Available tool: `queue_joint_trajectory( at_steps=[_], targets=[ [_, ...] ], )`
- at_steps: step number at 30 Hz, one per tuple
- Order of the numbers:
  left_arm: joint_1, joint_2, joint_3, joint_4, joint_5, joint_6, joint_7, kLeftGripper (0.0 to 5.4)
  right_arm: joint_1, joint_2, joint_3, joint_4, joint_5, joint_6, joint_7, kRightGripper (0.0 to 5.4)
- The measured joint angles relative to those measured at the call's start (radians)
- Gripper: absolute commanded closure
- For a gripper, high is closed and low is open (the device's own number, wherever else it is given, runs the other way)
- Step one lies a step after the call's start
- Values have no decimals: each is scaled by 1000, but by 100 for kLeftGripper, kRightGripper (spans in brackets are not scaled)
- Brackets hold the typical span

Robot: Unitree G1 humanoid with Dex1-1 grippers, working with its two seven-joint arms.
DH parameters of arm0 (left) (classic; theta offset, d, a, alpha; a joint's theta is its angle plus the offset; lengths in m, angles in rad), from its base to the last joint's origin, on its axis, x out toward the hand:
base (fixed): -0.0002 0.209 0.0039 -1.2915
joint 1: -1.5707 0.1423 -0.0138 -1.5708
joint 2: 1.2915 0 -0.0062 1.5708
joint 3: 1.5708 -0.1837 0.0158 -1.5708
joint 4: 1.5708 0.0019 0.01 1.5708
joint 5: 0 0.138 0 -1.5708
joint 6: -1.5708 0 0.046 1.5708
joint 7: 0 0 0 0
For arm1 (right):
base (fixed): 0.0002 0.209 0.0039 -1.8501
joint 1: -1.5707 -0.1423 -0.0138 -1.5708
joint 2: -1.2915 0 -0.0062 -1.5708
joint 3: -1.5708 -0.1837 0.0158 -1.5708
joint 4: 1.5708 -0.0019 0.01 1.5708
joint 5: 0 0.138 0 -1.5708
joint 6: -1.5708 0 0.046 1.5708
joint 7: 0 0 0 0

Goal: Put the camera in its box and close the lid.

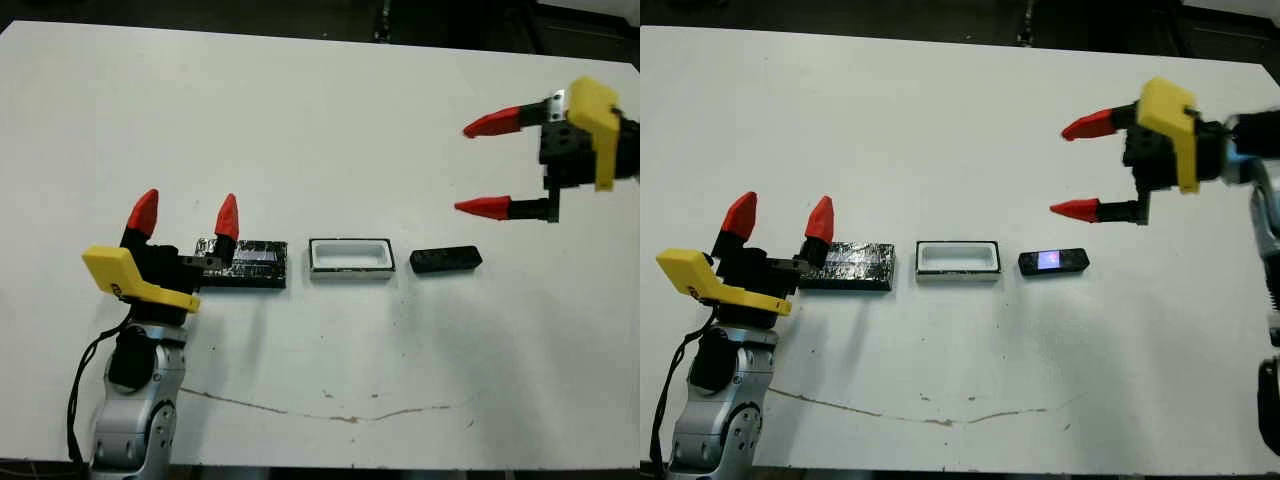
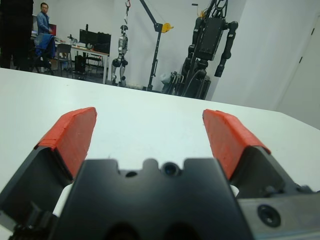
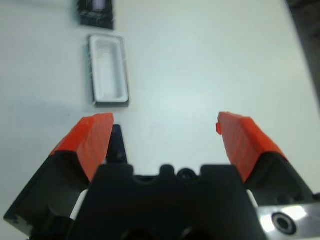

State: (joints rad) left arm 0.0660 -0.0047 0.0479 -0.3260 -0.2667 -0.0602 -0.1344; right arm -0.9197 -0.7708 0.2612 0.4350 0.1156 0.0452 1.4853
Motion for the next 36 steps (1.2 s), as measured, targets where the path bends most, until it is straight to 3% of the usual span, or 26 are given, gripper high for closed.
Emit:
queue_joint_trajectory(
  at_steps=[10, 16, 23, 28, 32, 36],
  targets=[
    [1, 0, 3, 0, -6, 1, 0, 0, -78, 90, 159, 106, -188, -22, 94, 1],
    [2, 0, 2, 0, -4, 2, 0, 0, -68, 121, 160, 132, -209, -80, 67, 1],
    [3, 0, 1, 0, -5, 3, 0, 0, -52, 141, 165, 151, -244, -83, 48, 1],
    [4, 0, 0, 0, -9, 9, -1, 0, -48, 142, 181, 114, -270, -3, 50, 1],
    [4, 0, 1, 0, -16, 9, -1, 0, -22, 142, 181, 95, -270, -37, 33, 38],
    [4, 0, 0, 0, -16, 9, -1, 0, -6, 143, 184, 119, -270, -135, 33, 21]
  ],
)
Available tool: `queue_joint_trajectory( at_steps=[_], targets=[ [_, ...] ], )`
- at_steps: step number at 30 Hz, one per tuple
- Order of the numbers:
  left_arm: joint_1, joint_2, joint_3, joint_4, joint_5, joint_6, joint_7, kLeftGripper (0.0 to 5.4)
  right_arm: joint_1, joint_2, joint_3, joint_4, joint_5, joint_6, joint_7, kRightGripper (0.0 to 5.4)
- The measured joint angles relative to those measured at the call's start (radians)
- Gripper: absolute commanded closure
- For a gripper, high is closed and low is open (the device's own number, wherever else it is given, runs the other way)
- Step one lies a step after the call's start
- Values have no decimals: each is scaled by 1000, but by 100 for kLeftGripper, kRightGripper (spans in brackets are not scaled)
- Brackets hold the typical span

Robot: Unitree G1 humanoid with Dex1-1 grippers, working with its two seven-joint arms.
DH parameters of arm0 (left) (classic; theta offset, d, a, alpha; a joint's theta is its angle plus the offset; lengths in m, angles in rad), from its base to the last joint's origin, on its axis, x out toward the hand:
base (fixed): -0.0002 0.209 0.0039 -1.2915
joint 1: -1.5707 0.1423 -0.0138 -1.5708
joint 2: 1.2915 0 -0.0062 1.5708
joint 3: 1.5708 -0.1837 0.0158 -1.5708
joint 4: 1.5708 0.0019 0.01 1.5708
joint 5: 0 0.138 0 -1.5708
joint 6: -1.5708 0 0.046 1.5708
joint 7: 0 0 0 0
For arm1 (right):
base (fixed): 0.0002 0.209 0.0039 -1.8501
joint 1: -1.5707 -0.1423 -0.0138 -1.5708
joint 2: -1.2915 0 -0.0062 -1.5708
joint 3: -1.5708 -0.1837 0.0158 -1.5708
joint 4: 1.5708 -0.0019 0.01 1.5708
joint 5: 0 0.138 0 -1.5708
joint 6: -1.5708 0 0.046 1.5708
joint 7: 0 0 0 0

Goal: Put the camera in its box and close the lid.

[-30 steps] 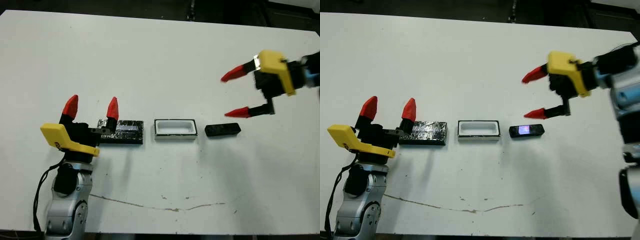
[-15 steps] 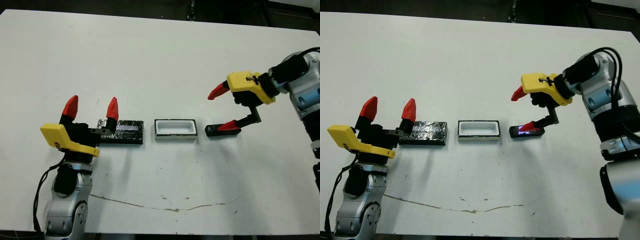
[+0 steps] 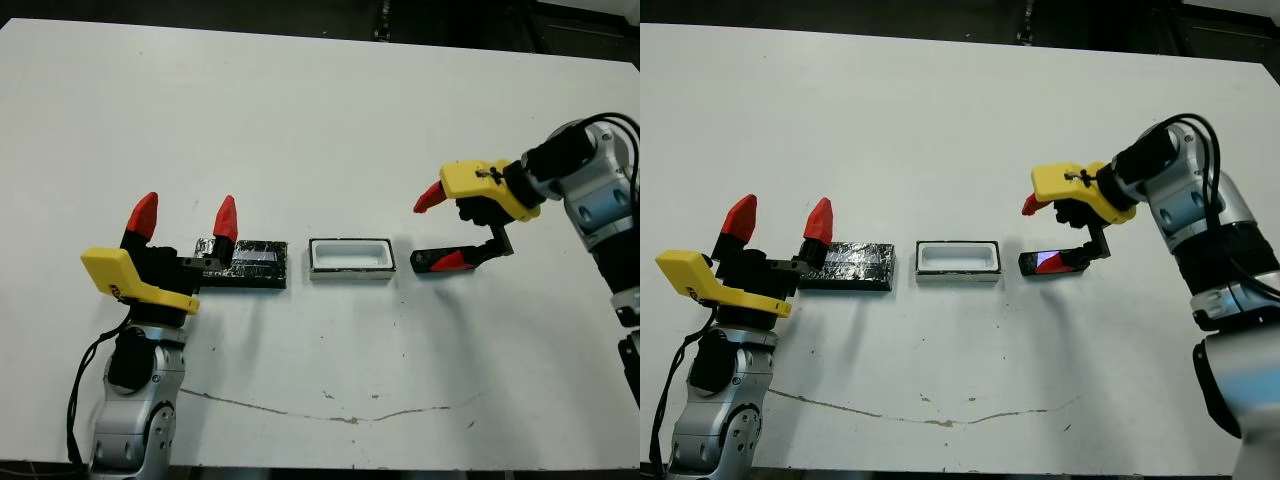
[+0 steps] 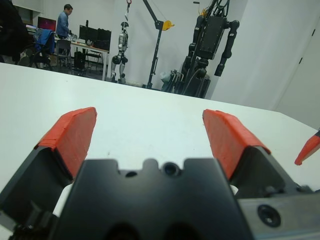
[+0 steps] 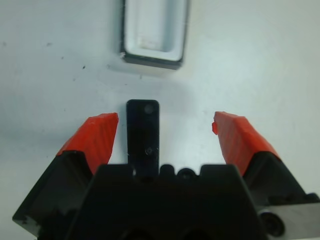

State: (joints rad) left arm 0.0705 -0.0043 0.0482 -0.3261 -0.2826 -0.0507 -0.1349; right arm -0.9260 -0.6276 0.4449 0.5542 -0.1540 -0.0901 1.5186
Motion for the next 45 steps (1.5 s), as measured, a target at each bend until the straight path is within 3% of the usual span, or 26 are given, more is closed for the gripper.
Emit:
queue_joint_trajectory(
  at_steps=[8, 20, 31, 37, 45],
  targets=[
    [1, 0, -1, 0, -1, 0, 0, 0, 39, 10, 5, 37, -4, 1, 6, 70],
    [3, 0, -4, 0, 7, 0, 0, 0, 58, 11, 9, 35, -7, -18, 6, 235],
    [4, 0, -5, -1, 12, 0, 0, 0, 111, 12, -34, -17, 5, 52, -58, 372],
    [4, 0, -5, -1, 12, 0, 0, 0, 114, 20, -48, -26, 13, 115, -87, 373],
    [4, 0, -5, -1, 13, 0, 2, 0, 113, 23, -58, -38, 13, 135, -123, 373]
  ],
)
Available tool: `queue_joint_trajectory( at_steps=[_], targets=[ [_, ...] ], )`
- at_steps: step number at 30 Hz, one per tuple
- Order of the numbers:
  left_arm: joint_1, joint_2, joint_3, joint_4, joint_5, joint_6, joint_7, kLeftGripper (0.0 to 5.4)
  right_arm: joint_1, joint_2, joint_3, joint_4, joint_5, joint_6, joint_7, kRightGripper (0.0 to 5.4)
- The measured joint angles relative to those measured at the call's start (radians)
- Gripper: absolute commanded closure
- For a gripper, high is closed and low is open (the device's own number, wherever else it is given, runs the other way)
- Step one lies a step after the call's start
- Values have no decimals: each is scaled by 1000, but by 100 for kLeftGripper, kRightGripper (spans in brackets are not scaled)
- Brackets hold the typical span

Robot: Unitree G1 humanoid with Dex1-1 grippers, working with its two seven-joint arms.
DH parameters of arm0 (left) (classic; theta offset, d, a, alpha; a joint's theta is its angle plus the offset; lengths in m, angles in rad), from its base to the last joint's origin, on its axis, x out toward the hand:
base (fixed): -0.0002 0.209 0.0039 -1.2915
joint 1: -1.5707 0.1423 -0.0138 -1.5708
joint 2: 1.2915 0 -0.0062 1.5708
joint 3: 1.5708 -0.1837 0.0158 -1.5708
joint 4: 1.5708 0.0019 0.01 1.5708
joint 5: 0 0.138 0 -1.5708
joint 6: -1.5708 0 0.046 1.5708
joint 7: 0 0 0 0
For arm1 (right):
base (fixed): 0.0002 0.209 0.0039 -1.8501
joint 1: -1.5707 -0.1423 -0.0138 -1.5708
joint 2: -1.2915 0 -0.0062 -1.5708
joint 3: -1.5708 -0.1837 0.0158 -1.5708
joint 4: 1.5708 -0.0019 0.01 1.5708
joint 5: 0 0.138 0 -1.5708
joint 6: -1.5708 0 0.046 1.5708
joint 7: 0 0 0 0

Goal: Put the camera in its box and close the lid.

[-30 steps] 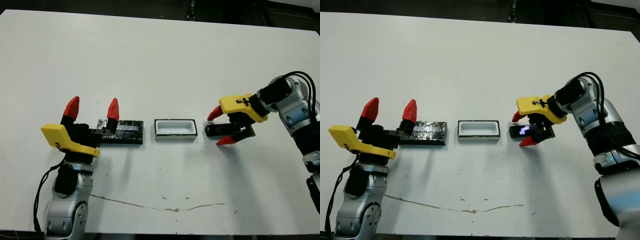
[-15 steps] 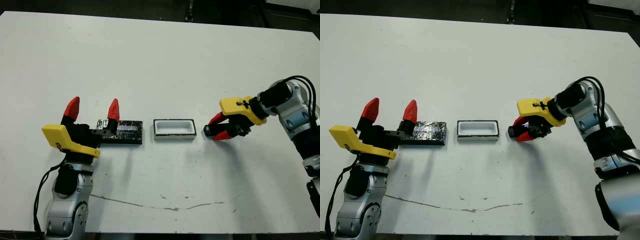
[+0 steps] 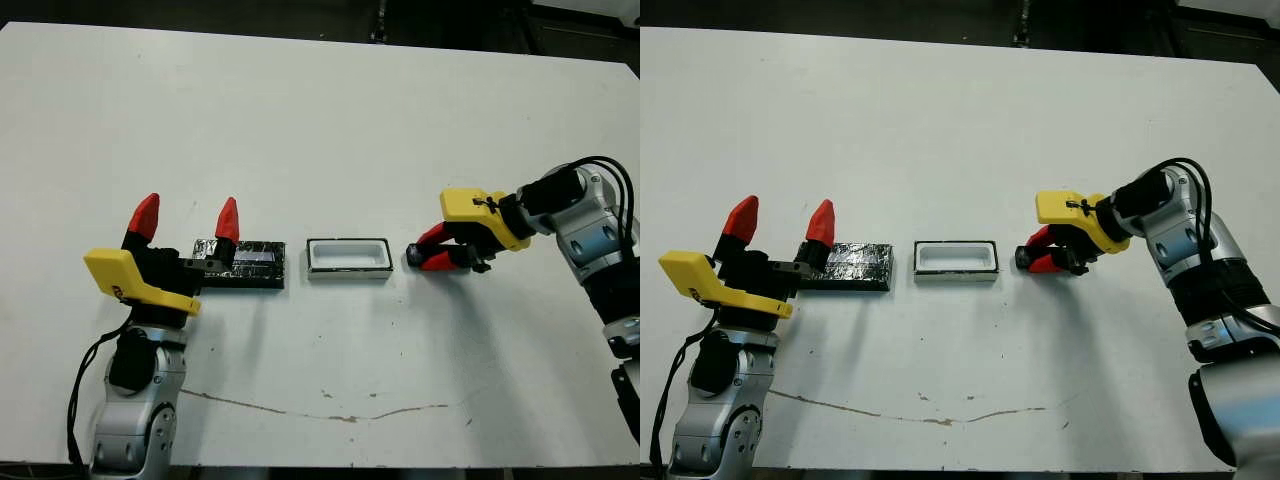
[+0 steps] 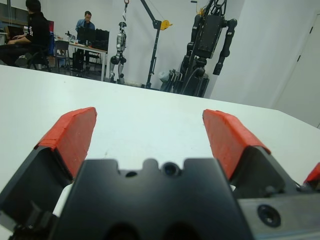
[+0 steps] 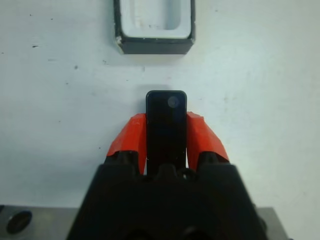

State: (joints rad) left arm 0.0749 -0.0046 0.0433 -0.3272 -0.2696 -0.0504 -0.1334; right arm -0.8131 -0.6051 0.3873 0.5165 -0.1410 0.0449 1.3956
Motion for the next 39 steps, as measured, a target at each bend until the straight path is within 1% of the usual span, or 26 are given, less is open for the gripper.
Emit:
queue_joint_trajectory(
  at_steps=[1, 3, 6, 10, 12, 14, 19, 28, 32, 36, 39],
  targets=[
    [0, 0, 0, 0, 0, 0, 0, 0, -3, 4, -10, 1, 4, 10, -5, 373],
    [0, 0, 1, 0, 0, 0, 0, 0, -29, 19, -33, 24, 37, 11, 0, 373],
    [1, 0, -1, 0, 0, 0, 0, 0, -115, 36, -62, 114, 83, 19, 37, 373],
    [1, 0, -3, 0, 3, 1, 1, 0, -221, 87, -93, 224, 143, 70, 121, 373],
    [1, 0, -5, 0, 4, 1, 1, 0, -240, 121, -93, 238, 157, 107, 144, 373],
    [1, 0, -5, -1, 4, 1, 2, 0, -243, 150, -94, 238, 174, 125, 157, 373],
    [2, 0, -6, -1, 4, 2, 4, 0, -258, 205, -92, 228, 193, 155, 194, 373],
    [1, 0, -6, -2, 1, 3, 6, 0, -275, 299, -90, 209, 226, 155, 195, 373],
    [1, 0, -6, -2, 1, 8, 6, 0, -267, 306, -78, 163, 217, 152, 163, 373],
    [1, 0, -6, -2, 3, 8, 6, 0, -263, 314, -76, 160, 220, 164, 163, 373],
    [1, 0, -6, -2, 6, 8, 10, 0, -247, 321, -70, 152, 218, 143, 154, 373]
  ],
)
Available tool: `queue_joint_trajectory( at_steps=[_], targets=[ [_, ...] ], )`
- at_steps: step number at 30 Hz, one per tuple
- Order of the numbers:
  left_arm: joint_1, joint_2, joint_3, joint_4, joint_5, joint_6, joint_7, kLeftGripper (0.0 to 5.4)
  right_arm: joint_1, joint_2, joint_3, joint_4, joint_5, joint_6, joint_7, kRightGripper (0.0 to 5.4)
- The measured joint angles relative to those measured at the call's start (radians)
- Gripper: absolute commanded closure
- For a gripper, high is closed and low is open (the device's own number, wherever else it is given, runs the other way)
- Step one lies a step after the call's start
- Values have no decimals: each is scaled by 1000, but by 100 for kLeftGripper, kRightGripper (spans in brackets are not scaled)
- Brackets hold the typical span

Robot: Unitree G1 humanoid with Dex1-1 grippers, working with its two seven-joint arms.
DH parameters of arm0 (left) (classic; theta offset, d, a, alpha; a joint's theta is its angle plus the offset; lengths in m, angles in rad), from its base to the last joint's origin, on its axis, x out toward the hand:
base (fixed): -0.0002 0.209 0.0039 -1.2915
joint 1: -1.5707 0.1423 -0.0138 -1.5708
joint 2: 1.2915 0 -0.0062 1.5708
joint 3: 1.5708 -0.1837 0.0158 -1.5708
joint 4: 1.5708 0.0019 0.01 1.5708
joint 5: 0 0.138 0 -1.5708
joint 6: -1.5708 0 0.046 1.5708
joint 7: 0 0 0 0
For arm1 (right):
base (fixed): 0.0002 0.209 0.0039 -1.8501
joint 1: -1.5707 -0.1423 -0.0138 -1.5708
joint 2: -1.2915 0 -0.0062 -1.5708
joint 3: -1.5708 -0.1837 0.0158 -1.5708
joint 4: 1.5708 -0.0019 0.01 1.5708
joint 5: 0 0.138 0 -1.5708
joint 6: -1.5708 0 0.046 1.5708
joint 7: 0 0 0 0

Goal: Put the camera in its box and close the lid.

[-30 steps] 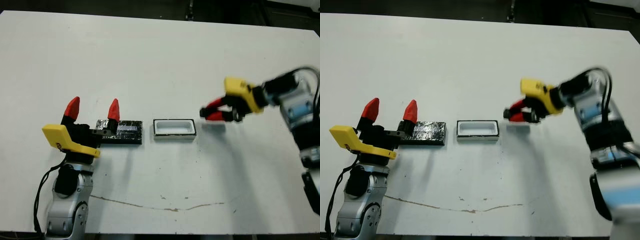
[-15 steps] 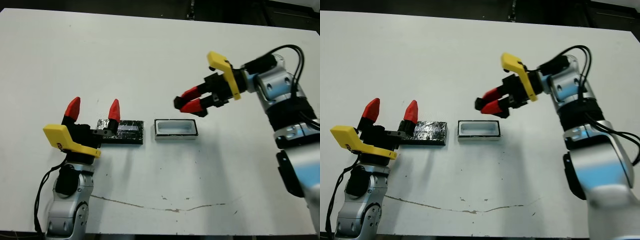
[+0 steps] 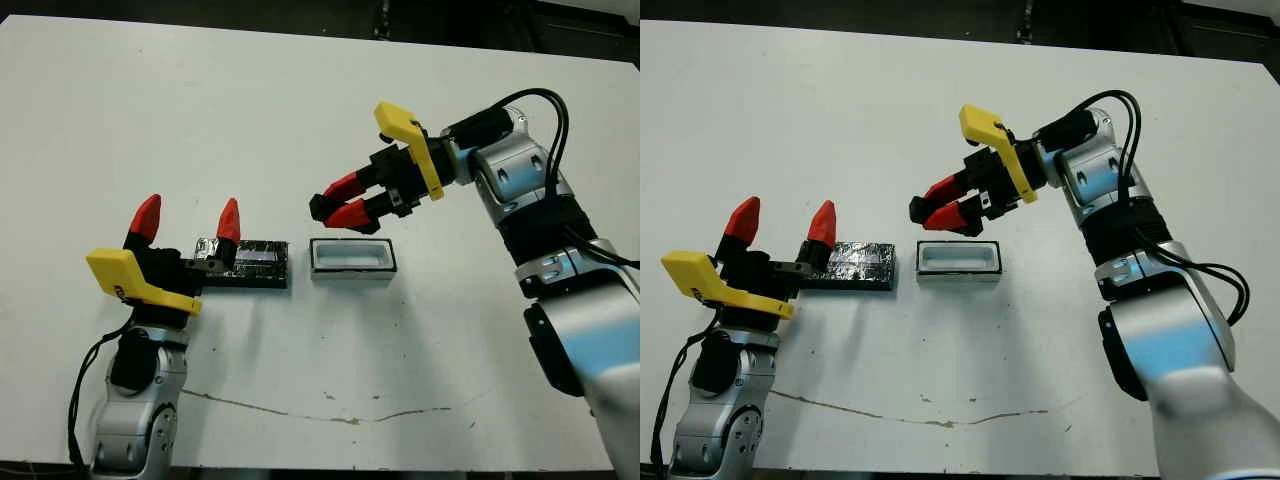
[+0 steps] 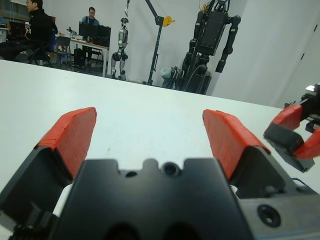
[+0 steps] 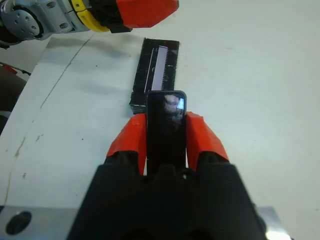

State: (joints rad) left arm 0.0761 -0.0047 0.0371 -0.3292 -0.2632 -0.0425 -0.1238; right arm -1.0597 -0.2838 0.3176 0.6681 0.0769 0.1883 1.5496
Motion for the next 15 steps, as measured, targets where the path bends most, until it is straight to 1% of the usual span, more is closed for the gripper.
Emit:
queue_joint_trajectory(
  at_steps=[8, 13, 15],
  targets=[
    [0, 0, -1, 0, 1, 0, 0, 0, 15, 2, 12, -4, -2, -29, -6, 373],
    [0, 0, -1, 0, 2, 0, 0, 0, 32, 2, 15, -2, -3, -28, -14, 373],
    [0, 0, -1, 0, 1, 0, 0, 0, 45, 2, 15, 0, -3, -43, -15, 373]
  ],
)
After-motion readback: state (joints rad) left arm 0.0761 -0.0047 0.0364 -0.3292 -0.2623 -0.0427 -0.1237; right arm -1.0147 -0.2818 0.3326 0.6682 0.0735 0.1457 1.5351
